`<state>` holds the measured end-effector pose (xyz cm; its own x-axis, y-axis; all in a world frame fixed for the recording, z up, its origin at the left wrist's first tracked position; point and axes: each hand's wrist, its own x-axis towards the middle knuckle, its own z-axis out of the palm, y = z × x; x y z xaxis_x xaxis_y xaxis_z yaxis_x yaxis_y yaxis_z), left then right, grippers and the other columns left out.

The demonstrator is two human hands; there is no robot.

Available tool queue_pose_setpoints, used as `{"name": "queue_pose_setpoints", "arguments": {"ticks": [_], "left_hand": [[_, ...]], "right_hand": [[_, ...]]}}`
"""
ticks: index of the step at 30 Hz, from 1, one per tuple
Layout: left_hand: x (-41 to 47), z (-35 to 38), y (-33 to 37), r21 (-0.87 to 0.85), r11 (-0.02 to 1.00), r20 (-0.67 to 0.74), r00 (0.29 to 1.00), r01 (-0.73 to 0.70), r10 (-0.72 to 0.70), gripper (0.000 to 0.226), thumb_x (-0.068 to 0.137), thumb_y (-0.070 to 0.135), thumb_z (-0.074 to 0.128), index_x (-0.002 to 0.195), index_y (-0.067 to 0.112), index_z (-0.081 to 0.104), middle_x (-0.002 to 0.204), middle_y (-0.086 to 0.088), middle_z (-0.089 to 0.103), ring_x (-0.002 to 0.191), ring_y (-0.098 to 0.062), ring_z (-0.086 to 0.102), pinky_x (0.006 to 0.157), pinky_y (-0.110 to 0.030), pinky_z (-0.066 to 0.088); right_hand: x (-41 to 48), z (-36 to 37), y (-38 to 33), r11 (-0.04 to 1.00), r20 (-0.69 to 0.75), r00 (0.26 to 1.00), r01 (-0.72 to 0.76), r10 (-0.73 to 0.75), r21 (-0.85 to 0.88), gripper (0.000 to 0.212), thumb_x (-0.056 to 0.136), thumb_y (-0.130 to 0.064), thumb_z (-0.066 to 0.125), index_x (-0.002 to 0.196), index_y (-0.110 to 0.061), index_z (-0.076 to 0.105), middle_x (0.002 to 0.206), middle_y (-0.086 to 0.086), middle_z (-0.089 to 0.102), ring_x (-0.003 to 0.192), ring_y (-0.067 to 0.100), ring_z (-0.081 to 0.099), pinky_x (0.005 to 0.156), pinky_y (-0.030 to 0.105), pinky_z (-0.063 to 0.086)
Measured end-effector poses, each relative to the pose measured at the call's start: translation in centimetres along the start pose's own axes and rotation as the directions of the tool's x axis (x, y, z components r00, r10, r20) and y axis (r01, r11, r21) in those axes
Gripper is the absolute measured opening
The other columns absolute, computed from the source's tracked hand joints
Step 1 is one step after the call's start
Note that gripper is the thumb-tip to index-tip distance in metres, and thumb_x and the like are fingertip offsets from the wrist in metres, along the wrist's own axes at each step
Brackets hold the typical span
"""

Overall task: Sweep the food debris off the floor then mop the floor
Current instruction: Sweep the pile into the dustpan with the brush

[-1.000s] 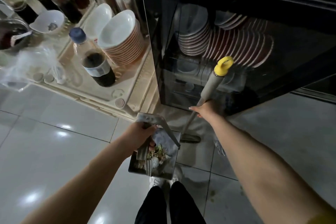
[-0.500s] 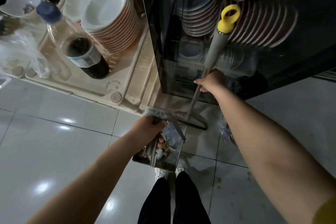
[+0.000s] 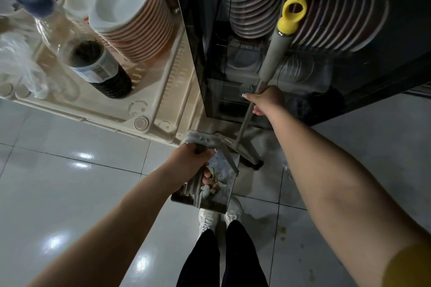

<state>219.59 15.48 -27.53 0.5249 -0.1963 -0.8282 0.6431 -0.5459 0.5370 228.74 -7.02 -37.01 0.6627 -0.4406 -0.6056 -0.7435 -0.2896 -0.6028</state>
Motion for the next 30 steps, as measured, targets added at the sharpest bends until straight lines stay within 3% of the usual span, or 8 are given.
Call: {"name": "queue_pose_setpoints", "arguments": {"ticks": [5, 10, 15, 21, 25, 30], "left_hand": [[0.4, -0.1, -0.1, 0.001, 1.000, -0.008, 1.000, 0.007, -0.007, 0.020, 0.096, 0.025, 0.048, 0.088, 0.008, 0.054, 0.044, 0.002, 0.060, 0.041, -0.011, 0.059, 0.043, -0.017, 0.047], [0.2, 0.3, -0.1, -0.035, 0.999, 0.013, 1.000, 0.023, -0.023, 0.020, 0.097, 0.023, 0.047, 0.089, 0.004, 0.051, 0.043, 0.002, 0.057, 0.038, -0.012, 0.056, 0.041, -0.017, 0.045], [0.0, 0.7, 0.2, -0.077, 0.997, 0.013, 1.000, 0.013, -0.012, 0.018, 0.097, 0.020, 0.047, 0.092, 0.003, 0.051, 0.041, 0.001, 0.056, 0.035, -0.011, 0.055, 0.040, -0.017, 0.046], [-0.3, 1.0, 0.4, -0.077, 0.997, 0.005, 1.000, 0.026, -0.025, 0.018, 0.097, 0.022, 0.048, 0.087, 0.007, 0.052, 0.045, 0.000, 0.057, 0.039, -0.014, 0.056, 0.048, -0.024, 0.052], [-1.4, 1.7, 1.1, -0.089, 0.996, 0.018, 1.000, -0.018, 0.019, 0.015, 0.098, 0.019, 0.045, 0.091, 0.007, 0.051, 0.048, -0.002, 0.056, 0.039, -0.013, 0.055, 0.046, -0.022, 0.051], [-3.3, 2.4, 2.8, -0.098, 0.995, 0.025, 0.999, -0.032, 0.035, 0.017, 0.098, 0.021, 0.045, 0.087, 0.010, 0.052, 0.049, -0.002, 0.055, 0.039, -0.012, 0.055, 0.050, -0.025, 0.050]], "right_hand": [[0.3, 0.3, 0.4, 0.997, -0.016, 0.998, 0.062, -0.063, -0.052, 0.039, 0.078, -0.037, 0.073, 0.099, -0.005, 0.067, 0.070, 0.005, 0.064, 0.051, 0.014, 0.060, 0.047, 0.024, 0.053], [-0.3, 0.5, 0.7, 0.988, -0.007, 0.993, 0.113, -0.114, -0.102, 0.031, 0.085, -0.037, 0.066, 0.099, -0.009, 0.065, 0.064, 0.003, 0.060, 0.049, 0.016, 0.060, 0.041, 0.021, 0.047], [-0.7, 0.3, 0.4, 0.980, -0.039, 0.987, 0.147, -0.154, -0.134, 0.035, 0.085, -0.044, 0.062, 0.094, -0.009, 0.062, 0.069, 0.004, 0.062, 0.056, 0.020, 0.063, 0.052, 0.031, 0.057], [-2.6, -0.1, 0.0, 0.977, -0.076, 0.986, 0.135, -0.150, -0.168, 0.039, 0.089, -0.050, 0.052, 0.092, -0.012, 0.049, 0.073, 0.006, 0.063, 0.054, 0.021, 0.065, 0.053, 0.034, 0.058], [-5.5, -0.3, 1.3, 0.978, 0.005, 0.993, 0.114, -0.115, -0.174, 0.032, 0.096, -0.039, 0.044, 0.082, -0.011, 0.051, 0.068, 0.007, 0.063, 0.046, 0.015, 0.060, 0.039, 0.022, 0.044], [-10.6, -0.7, 4.2, 0.976, 0.118, 0.979, 0.179, -0.164, -0.128, 0.028, 0.099, -0.030, 0.042, 0.080, -0.013, 0.052, 0.063, 0.004, 0.060, 0.050, 0.013, 0.061, 0.049, 0.029, 0.053]]}}
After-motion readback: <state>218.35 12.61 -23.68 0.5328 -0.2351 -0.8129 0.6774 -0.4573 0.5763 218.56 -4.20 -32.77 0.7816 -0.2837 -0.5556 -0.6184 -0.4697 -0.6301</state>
